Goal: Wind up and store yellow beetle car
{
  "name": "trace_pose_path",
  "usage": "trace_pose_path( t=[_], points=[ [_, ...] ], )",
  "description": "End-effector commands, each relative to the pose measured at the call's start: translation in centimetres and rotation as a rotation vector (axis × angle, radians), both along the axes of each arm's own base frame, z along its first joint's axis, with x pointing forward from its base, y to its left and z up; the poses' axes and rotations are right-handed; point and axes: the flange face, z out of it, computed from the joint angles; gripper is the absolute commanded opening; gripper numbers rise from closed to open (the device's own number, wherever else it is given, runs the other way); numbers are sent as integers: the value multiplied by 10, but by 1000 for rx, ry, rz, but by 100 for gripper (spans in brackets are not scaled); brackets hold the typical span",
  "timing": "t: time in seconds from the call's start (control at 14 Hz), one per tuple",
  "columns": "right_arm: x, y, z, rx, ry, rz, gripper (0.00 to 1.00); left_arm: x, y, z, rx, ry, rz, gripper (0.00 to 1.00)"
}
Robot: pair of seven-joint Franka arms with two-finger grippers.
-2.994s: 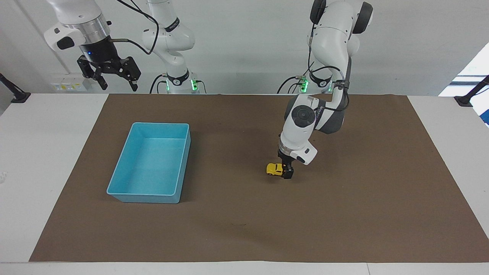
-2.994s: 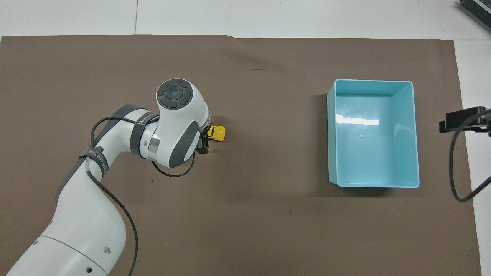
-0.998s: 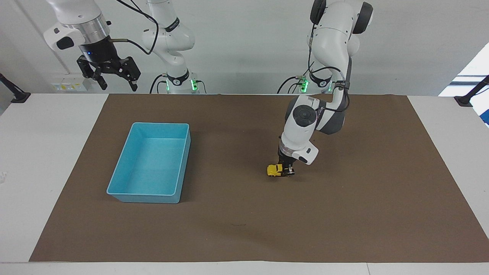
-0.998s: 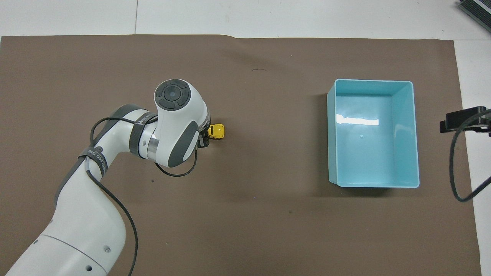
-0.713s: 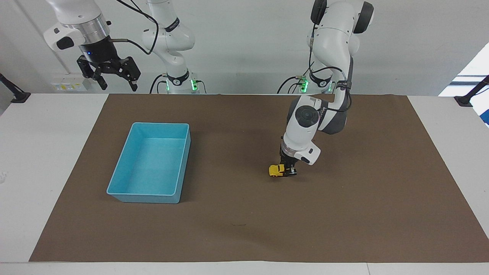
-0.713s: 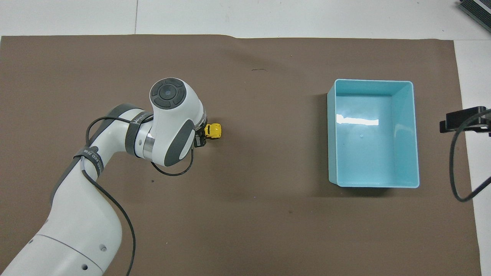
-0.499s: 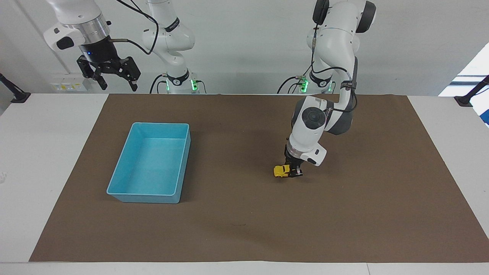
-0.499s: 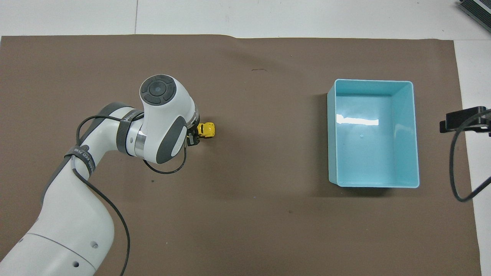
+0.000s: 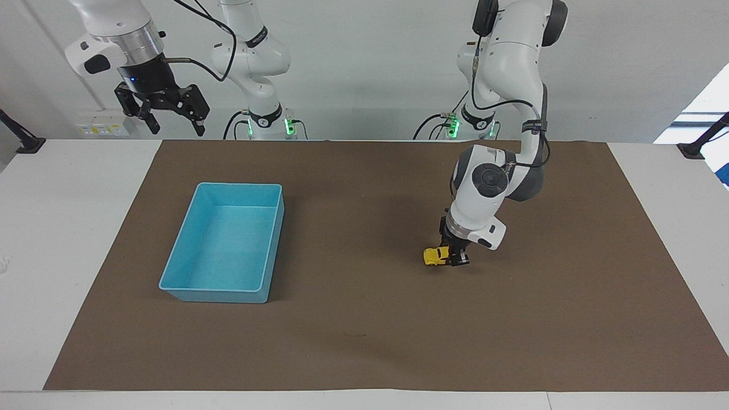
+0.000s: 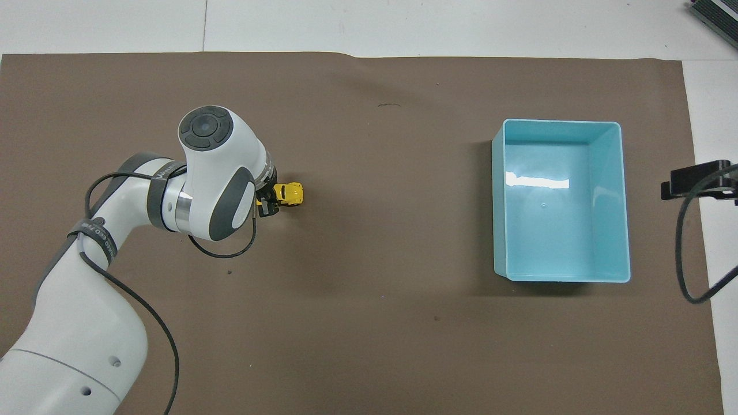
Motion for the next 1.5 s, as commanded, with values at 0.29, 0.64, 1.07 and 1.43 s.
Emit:
trace_pose_path(
  t=[0.29,0.64,1.07,1.43],
  points=[
    [-4,-3,3,15,-3,-10,100,13,49,-29,22,5,-28,0],
    [-4,-3,3,15,-1,-10,100,19,68,-29,23,4,-19,0],
    [-4,-3,2,15,2,-10,100,20,72,-25,21,-2,-14,100],
    [-4,-3,2,14,2,-10,100,25,88,-1,17,-16,4,100]
  ],
)
